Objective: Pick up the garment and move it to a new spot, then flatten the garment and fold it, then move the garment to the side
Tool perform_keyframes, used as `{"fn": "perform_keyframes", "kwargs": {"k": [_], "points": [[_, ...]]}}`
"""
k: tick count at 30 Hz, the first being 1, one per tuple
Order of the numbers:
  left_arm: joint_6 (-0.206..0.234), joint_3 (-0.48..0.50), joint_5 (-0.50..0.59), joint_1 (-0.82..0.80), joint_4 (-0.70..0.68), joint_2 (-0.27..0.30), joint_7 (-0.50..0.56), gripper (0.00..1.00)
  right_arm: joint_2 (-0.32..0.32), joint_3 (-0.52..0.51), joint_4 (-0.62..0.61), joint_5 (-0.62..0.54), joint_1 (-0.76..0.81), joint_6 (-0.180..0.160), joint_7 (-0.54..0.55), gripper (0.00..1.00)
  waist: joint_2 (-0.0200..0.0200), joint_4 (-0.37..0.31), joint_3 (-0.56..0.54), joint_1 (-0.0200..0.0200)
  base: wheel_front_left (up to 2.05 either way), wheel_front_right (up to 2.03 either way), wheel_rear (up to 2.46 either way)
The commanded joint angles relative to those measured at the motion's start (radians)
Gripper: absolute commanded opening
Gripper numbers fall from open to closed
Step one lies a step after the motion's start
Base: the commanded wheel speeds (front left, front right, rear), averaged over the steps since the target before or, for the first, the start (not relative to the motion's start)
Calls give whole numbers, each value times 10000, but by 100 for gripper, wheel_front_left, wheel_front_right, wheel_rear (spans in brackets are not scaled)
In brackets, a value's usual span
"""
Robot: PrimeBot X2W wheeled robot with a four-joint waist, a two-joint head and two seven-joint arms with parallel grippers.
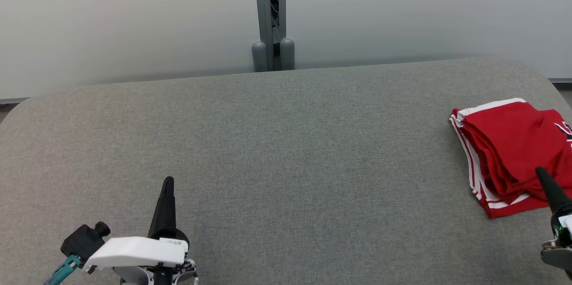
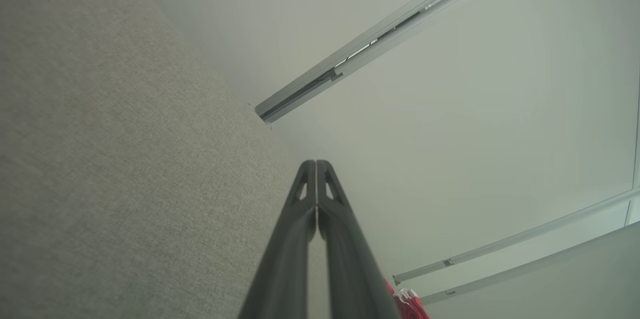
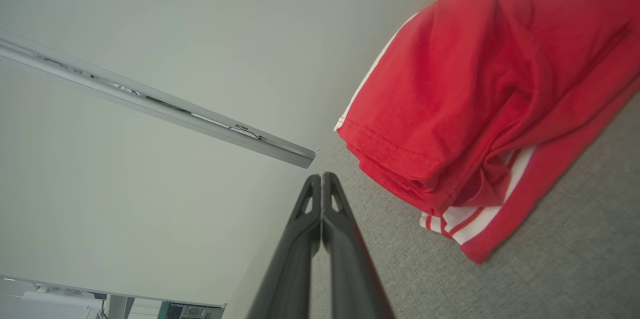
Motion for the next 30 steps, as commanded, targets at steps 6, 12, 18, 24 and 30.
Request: {"fn": "perform_keyframes", "kwargs": {"k": [6,12,18,24,30], "points": [[-215,102,-562,-371,48,-43,-58,0,-144,-272,174,646,-391,17,325,0,-1,5,14,0,0,0,0],[-364,133,-1068,-484,127,-149,-76,0,-200,-483,392,1185,-565,18,598,0,-1,10,30,0,0,0,0],[-503,157,-1523,-524,213,-249,-107,0,-247,-666,591,1687,-730,19,841,0,-1,15,47,0,0,0,0],[-638,186,-1956,-630,301,-312,-135,0,-293,-869,821,2166,-868,20,1091,0,-1,20,63,0,0,0,0],[-779,210,-2370,-705,376,-405,-149,0,-332,-1037,999,2627,-990,20,1321,0,-1,25,79,0,0,0,0]]}}
